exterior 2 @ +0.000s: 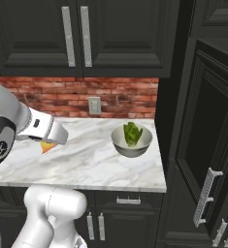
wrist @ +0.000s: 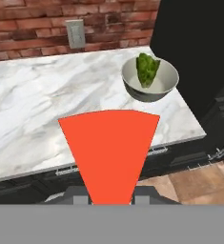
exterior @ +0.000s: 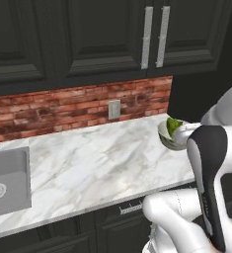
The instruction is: Pick the cheese from the fridge and the cheese grater from the cabinet and place them next to the salad bowl.
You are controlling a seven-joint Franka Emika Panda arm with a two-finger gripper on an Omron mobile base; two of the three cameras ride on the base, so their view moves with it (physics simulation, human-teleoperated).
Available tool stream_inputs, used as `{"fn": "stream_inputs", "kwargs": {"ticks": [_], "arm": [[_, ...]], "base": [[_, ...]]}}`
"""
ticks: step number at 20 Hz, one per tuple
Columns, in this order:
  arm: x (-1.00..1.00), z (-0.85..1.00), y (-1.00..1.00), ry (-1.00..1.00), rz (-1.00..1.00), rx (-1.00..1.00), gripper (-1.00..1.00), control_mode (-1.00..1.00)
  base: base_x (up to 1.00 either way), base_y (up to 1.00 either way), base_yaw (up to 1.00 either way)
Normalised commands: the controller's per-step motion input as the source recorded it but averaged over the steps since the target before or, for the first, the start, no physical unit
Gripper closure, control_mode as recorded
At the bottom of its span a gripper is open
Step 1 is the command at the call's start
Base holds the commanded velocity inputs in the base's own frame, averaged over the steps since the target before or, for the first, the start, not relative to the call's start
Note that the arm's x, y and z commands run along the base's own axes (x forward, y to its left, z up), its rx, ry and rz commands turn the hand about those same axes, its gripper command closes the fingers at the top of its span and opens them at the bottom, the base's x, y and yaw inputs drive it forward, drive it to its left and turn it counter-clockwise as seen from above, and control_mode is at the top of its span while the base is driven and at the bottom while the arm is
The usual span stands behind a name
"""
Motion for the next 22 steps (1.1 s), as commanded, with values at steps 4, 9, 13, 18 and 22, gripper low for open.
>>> {"fn": "stream_inputs", "kwargs": {"ticks": [4, 9, 13, 18, 22], "arm": [[0.29, -0.56, 0.05, 0.07, -0.11, 0.0, 1.0, -1.0], [0.3, -0.9, 0.0, 0.03, -0.01, 0.0, 1.0, -1.0], [0.4, -0.93, 0.0, 0.1, 0.0, 0.0, 1.0, -1.0], [0.6, -0.34, 0.0, -0.04, -0.02, 0.0, 1.0, -1.0], [0.5, -0.39, 0.0, -0.2, -0.02, 0.0, 1.0, -1.0]], "base": [[0.0, 0.0, 0.0], [0.0, 0.0, 0.0], [0.0, 0.0, 0.0], [0.0, 0.0, 0.0], [0.0, 0.0, 0.0]]}}
